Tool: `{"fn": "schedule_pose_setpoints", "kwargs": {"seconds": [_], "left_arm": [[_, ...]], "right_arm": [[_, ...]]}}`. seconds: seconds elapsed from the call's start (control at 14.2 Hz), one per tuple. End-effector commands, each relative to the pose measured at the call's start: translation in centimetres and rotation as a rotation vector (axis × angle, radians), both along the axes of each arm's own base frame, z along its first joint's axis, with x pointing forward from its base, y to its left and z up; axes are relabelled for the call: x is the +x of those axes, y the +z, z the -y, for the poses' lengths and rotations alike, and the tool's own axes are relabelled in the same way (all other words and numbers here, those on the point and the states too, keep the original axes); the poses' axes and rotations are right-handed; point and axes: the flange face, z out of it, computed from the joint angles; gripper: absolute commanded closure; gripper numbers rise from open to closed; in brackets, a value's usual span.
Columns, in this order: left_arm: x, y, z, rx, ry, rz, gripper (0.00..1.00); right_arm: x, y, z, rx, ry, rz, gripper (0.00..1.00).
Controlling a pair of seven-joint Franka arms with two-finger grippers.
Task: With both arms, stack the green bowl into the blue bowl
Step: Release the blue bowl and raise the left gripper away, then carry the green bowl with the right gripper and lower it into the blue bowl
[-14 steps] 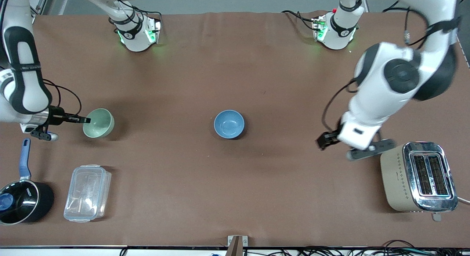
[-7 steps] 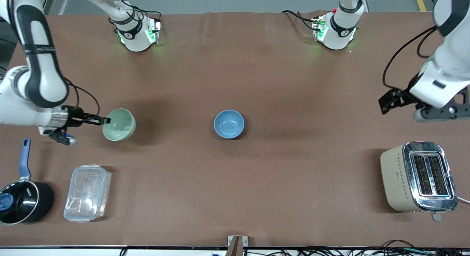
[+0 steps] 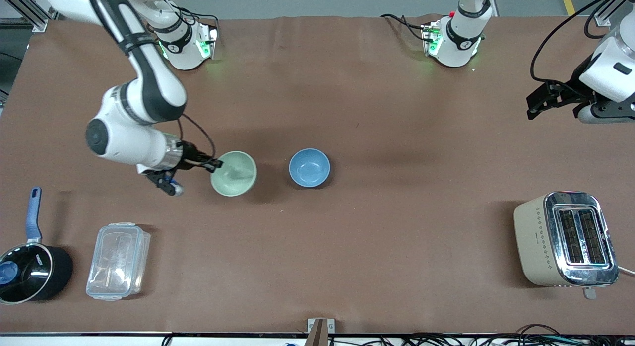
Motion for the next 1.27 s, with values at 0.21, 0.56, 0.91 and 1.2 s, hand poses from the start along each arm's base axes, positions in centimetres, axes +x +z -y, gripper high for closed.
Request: {"fn": "schedule_pose_setpoints", "kwargs": {"seconds": [0.21,0.56,0.91,1.2], "left_arm": [[-0.6,-0.1,0.5,-0.016,-0.013,-0.002,0.00],[-0.3,-0.6,-0.1,-0.014,-0.004,-0.009,0.00],[-0.3,-0.7,0.0,-0.013,-0.005,-0.020,0.00],[-0.5,-0.4,-0.3,-0.013,-0.005,-0.023,0.00]], "right_arm": [[-3.6,-0.1,-10.3,0.029,-0.120,-0.016,0.98],[-5.3,-4.2,-15.3,-0.023,-0.153,0.003,0.97],[-7.8,-6.8,-19.1,-0.079,-0.152,0.008,0.96],[-8.0,-7.4,-19.7,-0.063,-0.149,0.017,0.95]]}}
